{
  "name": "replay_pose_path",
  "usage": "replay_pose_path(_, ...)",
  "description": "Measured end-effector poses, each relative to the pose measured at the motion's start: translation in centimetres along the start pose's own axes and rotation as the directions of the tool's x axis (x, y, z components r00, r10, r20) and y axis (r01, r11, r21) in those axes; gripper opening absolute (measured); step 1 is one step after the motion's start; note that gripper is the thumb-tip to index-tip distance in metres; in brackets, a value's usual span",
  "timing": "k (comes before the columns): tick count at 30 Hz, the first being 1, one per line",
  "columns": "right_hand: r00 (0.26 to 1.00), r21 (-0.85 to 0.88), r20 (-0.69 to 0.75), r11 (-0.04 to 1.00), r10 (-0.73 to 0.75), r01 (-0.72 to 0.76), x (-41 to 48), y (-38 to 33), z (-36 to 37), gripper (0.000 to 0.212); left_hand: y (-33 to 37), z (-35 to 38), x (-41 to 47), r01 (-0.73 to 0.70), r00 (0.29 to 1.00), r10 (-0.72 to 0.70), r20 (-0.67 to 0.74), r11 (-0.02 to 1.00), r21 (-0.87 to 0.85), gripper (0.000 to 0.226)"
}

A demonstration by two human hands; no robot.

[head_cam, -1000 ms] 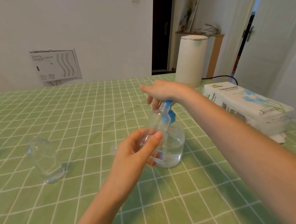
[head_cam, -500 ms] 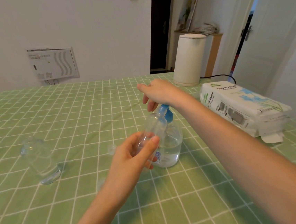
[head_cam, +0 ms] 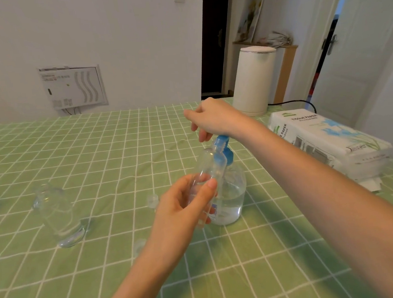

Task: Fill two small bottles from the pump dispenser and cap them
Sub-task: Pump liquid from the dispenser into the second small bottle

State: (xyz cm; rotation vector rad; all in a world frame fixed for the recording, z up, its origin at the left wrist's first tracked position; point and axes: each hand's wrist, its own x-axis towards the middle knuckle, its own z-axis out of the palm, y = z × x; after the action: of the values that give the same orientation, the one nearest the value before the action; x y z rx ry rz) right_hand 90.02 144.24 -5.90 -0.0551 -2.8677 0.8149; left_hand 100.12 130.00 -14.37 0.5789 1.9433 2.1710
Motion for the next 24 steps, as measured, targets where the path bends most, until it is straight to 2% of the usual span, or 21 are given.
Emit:
replay_pose_path(4, 0.998, 0.002, 0.046, 0.999, 0.047, -0.048, -0.2, 0.0, 0.0, 0.043, -0.1, 0.1, -0.1, 0.000, 1.000, 0.000, -0.003, 1.000, 0.003, 0.039)
replay_pose_path(14, 0.992, 0.011, 0.084, 0.996, 0.090, -0.091, -0.8, 0.4, 1.0, 0.042, -0.7, 0.1, -0.4, 0.024, 1.000, -0.024, -0.012, 1.000, 0.003, 0.038)
replay_pose_path(24, 1.000, -0.032, 0.009, 0.999, 0.027, -0.027, -0.7, -0.3, -0.2, 0.038, -0.4, 0.2, -0.1, 0.002, 1.000, -0.002, -0.004, 1.000, -0.025, 0.037)
